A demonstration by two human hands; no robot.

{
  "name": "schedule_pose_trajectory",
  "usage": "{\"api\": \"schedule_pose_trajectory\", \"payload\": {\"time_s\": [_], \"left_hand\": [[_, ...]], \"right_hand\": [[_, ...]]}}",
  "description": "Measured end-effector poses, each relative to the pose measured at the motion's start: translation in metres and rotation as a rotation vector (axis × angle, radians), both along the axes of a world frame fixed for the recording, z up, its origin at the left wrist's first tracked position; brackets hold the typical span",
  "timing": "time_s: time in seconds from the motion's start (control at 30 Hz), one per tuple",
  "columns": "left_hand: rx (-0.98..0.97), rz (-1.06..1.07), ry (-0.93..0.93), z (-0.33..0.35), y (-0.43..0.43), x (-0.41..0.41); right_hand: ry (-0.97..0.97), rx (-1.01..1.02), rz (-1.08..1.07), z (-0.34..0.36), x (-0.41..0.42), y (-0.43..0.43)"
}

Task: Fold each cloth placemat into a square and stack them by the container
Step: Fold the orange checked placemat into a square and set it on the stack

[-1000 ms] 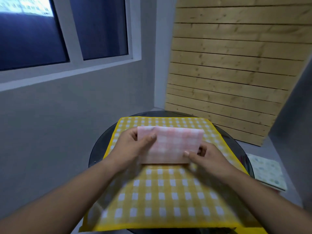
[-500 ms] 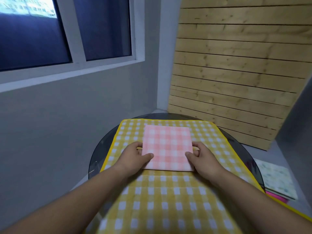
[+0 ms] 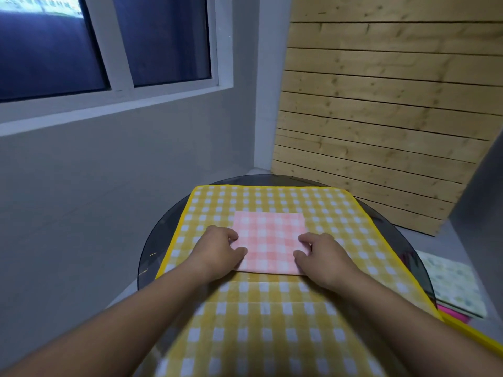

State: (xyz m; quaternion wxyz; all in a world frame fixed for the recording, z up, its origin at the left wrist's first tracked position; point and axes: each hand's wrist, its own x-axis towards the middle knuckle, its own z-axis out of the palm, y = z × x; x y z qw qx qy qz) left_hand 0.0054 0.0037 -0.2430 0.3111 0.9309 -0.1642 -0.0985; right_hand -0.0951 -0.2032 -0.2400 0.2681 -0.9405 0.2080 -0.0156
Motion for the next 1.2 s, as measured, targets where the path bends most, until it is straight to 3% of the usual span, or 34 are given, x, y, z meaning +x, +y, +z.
{"api": "schedule_pose_trajectory", "payload": {"time_s": [0.27, 0.47, 0.6, 0.83, 1.2], "left_hand": [[0.271, -0.141, -0.113, 0.002, -0.013, -0.014], [0.225, -0.355, -0.337, 0.013, -0.029, 0.010], [0.336, -0.482, -0.319, 0.001, -0.047, 0.024], [0.429, -0.464, -0.291, -0.029, -0.052, 0.023], [0.512, -0.331, -0.218, -0.029, -0.043, 0.021]], "right_hand": [[0.092, -0.107, 0.040, 0.006, -0.001, 0.000], [-0.138, -0.328, 0.212, 0.014, 0.027, 0.003], [0.033, -0.358, 0.394, 0.001, 0.054, 0.005], [0.078, -0.374, 0.415, -0.033, 0.058, -0.005], [0.146, -0.391, 0.364, -0.029, 0.051, -0.018]]}}
